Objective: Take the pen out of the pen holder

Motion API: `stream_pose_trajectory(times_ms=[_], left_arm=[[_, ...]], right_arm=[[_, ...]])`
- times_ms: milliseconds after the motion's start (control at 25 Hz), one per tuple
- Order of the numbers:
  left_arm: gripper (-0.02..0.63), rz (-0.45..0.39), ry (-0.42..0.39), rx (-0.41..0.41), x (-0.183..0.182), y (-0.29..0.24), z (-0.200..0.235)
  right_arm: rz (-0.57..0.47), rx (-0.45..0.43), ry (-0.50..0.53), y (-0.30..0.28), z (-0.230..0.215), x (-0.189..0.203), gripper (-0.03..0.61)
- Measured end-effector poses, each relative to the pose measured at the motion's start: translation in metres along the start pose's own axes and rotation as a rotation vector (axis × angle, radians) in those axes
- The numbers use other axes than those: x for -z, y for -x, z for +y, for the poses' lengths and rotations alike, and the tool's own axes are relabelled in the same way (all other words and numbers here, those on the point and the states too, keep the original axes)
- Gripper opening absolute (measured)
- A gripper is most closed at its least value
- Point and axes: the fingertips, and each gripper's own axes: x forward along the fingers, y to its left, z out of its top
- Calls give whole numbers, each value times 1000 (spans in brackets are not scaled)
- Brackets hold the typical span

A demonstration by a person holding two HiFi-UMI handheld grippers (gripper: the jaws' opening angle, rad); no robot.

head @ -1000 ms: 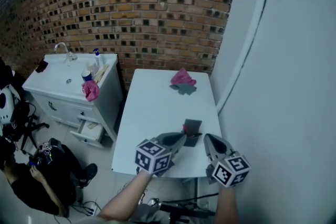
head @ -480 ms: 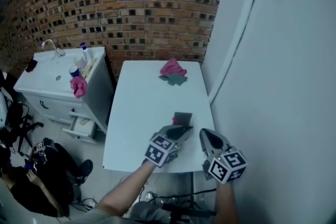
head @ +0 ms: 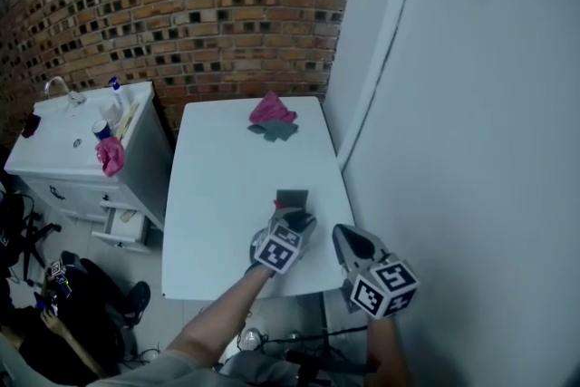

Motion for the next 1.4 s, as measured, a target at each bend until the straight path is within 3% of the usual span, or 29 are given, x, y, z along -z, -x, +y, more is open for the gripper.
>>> stream_pose_trajectory(times_ms=[240,560,960,1400], left_arm=[[102,75,-102,-55,9,-17,8],[64,-1,-102,-105,-17,5,18],[64,-282,130,-92,-75,92,42],[63,-487,322,-44,-94,186,49]], right_arm=[[7,12,-4,8,-6,-2,-8],[-12,15,-17,11,-9,-11,-8],[-53,-31,0,4,11,-22,-8],[-112,-78,-1,-1,39,-32,-8]])
